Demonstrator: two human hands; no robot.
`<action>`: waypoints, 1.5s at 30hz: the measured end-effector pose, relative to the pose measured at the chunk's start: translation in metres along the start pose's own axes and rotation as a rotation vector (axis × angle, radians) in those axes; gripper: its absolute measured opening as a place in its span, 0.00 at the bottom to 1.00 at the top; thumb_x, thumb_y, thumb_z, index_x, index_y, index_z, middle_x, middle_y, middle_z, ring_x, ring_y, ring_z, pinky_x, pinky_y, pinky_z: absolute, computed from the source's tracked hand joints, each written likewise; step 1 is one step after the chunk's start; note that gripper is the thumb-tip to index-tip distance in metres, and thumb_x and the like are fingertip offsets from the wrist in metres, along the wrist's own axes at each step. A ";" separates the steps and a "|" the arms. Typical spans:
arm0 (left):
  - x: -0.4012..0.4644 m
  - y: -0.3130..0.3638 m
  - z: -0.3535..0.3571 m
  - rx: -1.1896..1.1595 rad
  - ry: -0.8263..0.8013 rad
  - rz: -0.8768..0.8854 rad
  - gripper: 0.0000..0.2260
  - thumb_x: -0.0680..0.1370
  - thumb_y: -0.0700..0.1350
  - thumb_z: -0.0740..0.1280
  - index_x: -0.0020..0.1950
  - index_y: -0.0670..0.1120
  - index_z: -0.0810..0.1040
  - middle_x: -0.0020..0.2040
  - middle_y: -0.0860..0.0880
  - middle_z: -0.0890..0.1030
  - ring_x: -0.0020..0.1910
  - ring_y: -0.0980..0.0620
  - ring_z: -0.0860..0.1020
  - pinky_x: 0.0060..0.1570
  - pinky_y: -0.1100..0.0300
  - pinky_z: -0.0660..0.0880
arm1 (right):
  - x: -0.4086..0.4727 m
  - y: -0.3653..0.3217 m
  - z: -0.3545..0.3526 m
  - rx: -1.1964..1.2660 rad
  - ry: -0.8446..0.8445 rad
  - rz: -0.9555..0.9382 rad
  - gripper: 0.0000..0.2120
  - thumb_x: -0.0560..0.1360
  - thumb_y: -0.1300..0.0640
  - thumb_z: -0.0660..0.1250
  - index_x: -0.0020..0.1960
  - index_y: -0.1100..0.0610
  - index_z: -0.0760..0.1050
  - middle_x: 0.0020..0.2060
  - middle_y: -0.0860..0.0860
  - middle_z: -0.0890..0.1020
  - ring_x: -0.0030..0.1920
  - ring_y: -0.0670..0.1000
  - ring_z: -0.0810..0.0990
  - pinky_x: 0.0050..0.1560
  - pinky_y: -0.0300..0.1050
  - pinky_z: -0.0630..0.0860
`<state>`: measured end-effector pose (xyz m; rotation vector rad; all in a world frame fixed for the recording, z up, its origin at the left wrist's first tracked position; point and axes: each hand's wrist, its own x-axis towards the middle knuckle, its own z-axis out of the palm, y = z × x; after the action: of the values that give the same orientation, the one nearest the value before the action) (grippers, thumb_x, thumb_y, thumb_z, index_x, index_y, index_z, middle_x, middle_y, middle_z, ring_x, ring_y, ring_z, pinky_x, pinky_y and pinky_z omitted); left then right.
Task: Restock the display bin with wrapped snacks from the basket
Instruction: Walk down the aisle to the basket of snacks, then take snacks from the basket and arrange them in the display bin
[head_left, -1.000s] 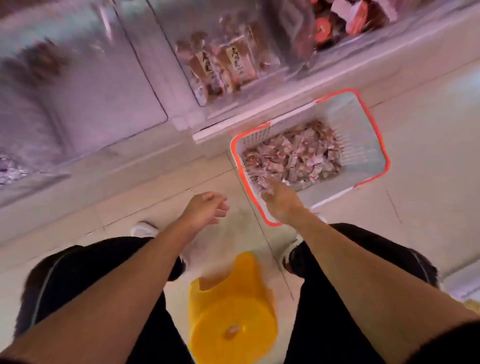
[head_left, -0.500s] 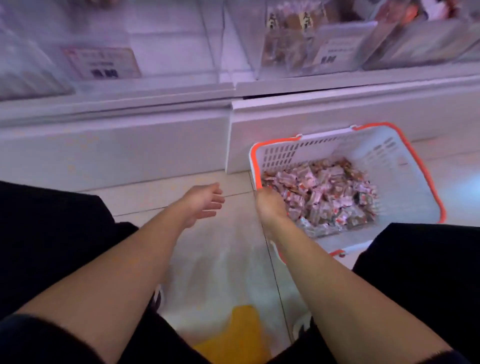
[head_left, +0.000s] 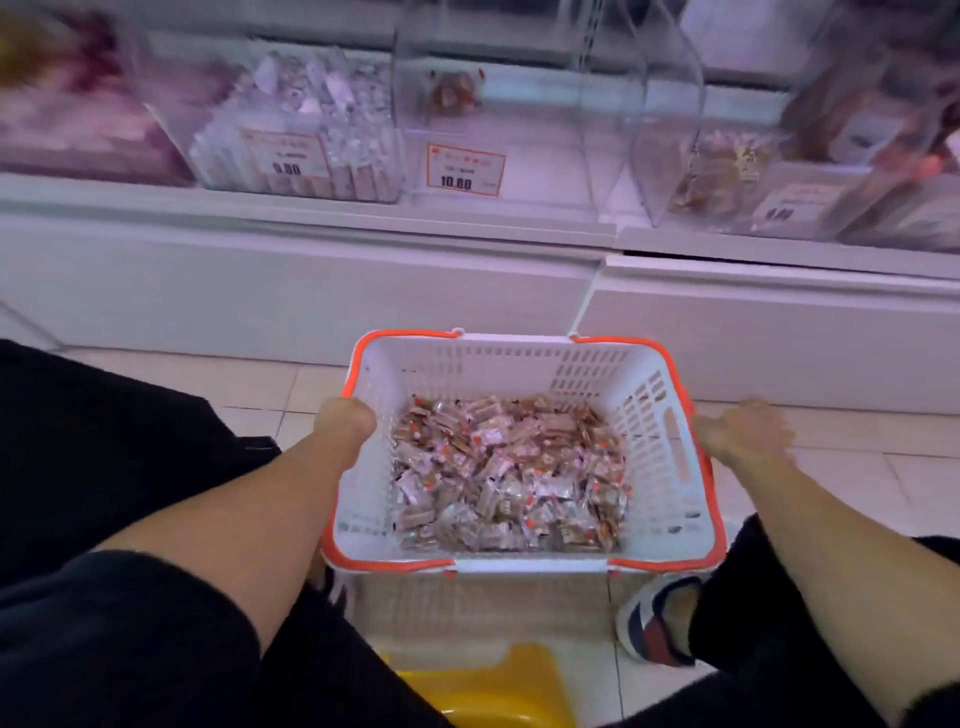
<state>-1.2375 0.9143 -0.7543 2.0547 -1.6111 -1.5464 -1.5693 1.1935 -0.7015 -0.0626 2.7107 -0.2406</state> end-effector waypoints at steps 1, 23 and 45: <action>0.005 0.000 -0.002 0.003 -0.012 -0.004 0.18 0.81 0.38 0.59 0.70 0.35 0.70 0.53 0.42 0.72 0.47 0.46 0.73 0.43 0.58 0.72 | 0.002 0.010 0.006 0.126 -0.192 0.060 0.36 0.73 0.37 0.69 0.69 0.62 0.70 0.64 0.63 0.74 0.61 0.64 0.75 0.62 0.55 0.72; -0.008 0.111 -0.069 0.773 0.094 0.437 0.32 0.80 0.61 0.61 0.73 0.38 0.66 0.71 0.36 0.69 0.71 0.37 0.68 0.68 0.49 0.65 | -0.071 -0.164 -0.062 -0.803 -0.208 -0.698 0.23 0.82 0.43 0.59 0.66 0.59 0.74 0.65 0.57 0.77 0.60 0.58 0.78 0.55 0.48 0.75; -0.059 0.264 -0.076 0.949 0.348 1.539 0.20 0.82 0.46 0.62 0.73 0.42 0.69 0.62 0.42 0.78 0.58 0.40 0.77 0.59 0.47 0.73 | -0.090 -0.280 -0.135 -0.178 0.205 -1.186 0.05 0.81 0.56 0.63 0.47 0.49 0.75 0.44 0.51 0.82 0.44 0.56 0.79 0.47 0.51 0.78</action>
<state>-1.3513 0.8103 -0.5187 0.4402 -2.7553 0.1331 -1.5403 0.9463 -0.4940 -1.7617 2.5139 -0.3322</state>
